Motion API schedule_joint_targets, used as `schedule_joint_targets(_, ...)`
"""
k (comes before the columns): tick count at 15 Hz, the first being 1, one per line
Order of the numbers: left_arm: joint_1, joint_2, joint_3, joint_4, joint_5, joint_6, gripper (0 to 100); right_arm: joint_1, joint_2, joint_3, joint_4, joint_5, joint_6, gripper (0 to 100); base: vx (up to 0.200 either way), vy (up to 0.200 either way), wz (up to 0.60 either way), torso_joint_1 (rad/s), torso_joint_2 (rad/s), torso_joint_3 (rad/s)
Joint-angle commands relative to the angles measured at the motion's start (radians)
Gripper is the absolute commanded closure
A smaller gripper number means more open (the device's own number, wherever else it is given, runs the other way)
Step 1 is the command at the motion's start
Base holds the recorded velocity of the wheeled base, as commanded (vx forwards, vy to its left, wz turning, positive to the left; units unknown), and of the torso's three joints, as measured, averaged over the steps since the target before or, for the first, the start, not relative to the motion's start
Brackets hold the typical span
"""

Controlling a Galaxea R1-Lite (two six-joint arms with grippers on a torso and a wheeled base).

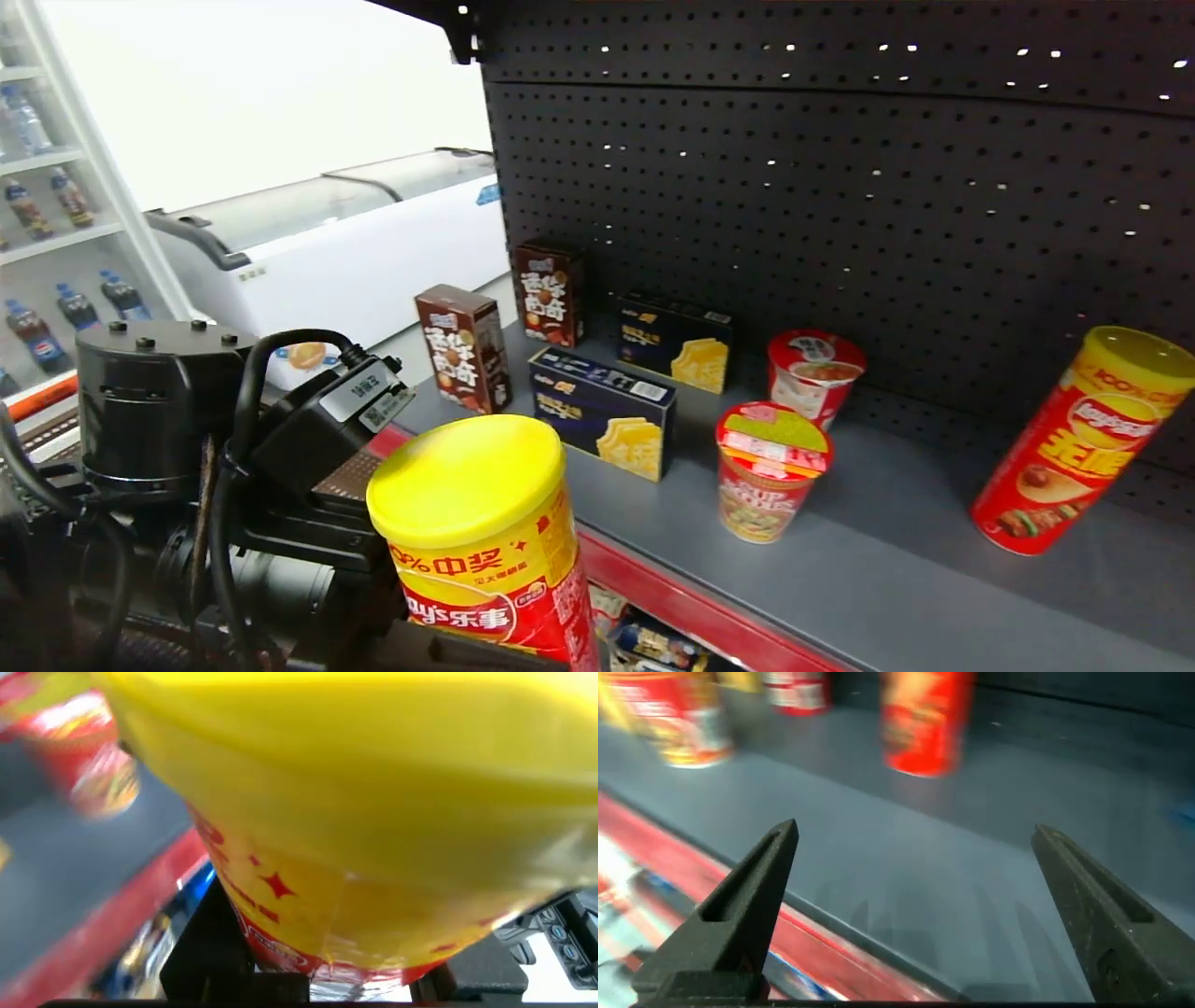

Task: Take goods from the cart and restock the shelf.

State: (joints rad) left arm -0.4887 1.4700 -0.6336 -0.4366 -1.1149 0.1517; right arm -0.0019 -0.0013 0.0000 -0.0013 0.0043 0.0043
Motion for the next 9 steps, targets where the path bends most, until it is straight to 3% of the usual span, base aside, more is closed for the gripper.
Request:
schedule_joint_targets(1,-0.001,0.003,0.000,-0.001,0.000,0.000,100,0.000,0.001,0.000,0.000,0.000,0.000,0,0.000,0.000,-0.60,-0.007,0.00,0.002)
schedule_joint_targets(9,-0.001,0.001,-0.003,-0.002,0.001,0.005,100,0.000,0.001,0.000,0.000,0.000,0.000,0,0.000,0.000,-0.60,0.000,0.00,0.004)
